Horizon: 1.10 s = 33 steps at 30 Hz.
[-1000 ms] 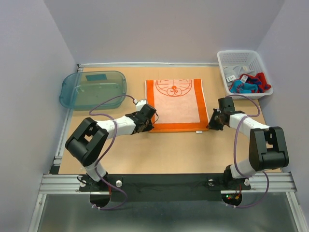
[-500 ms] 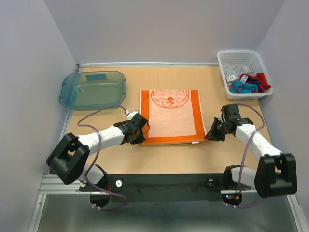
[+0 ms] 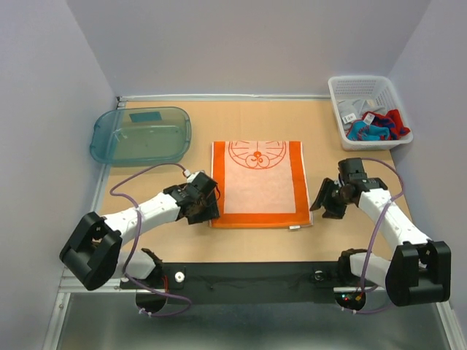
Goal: Fold and stack the towels
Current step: Fold the towel
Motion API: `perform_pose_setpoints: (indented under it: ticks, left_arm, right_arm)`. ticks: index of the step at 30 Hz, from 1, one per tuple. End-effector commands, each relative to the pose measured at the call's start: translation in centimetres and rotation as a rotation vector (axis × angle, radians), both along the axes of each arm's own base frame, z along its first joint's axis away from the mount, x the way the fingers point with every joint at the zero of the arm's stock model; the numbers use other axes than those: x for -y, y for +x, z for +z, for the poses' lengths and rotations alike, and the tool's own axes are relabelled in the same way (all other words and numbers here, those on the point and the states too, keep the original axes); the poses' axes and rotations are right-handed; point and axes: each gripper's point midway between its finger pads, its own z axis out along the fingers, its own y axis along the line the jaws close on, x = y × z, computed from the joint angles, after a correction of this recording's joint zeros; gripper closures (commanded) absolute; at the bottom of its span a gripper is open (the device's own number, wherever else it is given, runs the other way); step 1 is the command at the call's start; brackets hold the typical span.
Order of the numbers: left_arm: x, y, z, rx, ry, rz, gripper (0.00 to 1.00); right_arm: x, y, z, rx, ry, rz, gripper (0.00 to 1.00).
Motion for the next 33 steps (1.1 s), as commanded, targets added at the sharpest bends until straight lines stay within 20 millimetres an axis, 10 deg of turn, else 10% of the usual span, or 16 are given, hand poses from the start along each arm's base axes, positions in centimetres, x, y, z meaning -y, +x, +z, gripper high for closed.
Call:
perform_pose_setpoints:
  ticks: [1, 8, 15, 22, 33]
  left_arm:
    - [1.0, 3.6, 5.1, 0.136, -0.043, -0.002, 0.34]
    - [2.8, 15.5, 12.3, 0.38, -0.058, -0.028, 0.38]
    - [4.8, 25.3, 12.4, 0.454, -0.022, -0.067, 0.5]
    - [4.9, 30.5, 7.6, 0.42, 0.01, -0.094, 0.54]
    - [2.6, 30.5, 0.9, 0.304, 0.041, -0.059, 0.55]
  right_arm:
    - [0.4, 6.2, 5.4, 0.238, -0.031, 0.011, 0.44]
    - [-2.0, 17.3, 11.0, 0.491, 0.071, 0.048, 0.55]
    - [-3.8, 26.7, 11.2, 0.602, 0.138, 0.095, 0.58]
    - [-4.8, 32.9, 7.7, 0.628, 0.174, 0.106, 0.61]
    - [-3.1, 33.4, -2.0, 0.491, 0.065, 0.067, 0.62]
